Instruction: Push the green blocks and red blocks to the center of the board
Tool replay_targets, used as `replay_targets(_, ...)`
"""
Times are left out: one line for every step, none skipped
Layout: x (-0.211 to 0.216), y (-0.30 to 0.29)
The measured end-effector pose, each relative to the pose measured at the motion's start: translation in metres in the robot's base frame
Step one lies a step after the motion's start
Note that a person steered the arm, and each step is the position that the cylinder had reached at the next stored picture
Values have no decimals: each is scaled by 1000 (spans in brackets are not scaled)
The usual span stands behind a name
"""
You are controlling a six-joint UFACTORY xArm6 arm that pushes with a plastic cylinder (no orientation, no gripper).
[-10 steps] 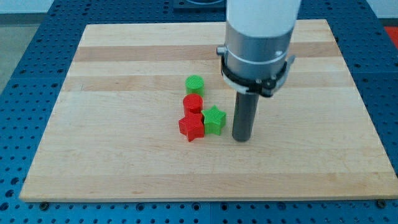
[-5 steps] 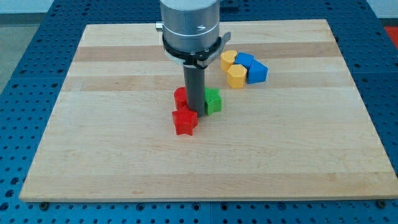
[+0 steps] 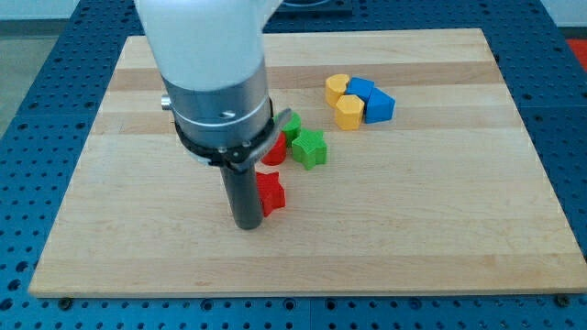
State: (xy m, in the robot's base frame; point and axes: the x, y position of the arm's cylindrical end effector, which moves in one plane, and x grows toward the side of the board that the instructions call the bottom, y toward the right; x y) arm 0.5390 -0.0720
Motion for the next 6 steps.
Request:
replay_targets(-20,6)
replay_targets(-22,32)
replay_targets(-22,53)
replay_targets(-25,76)
replay_targets(-42,80)
replay_targets(-62,52)
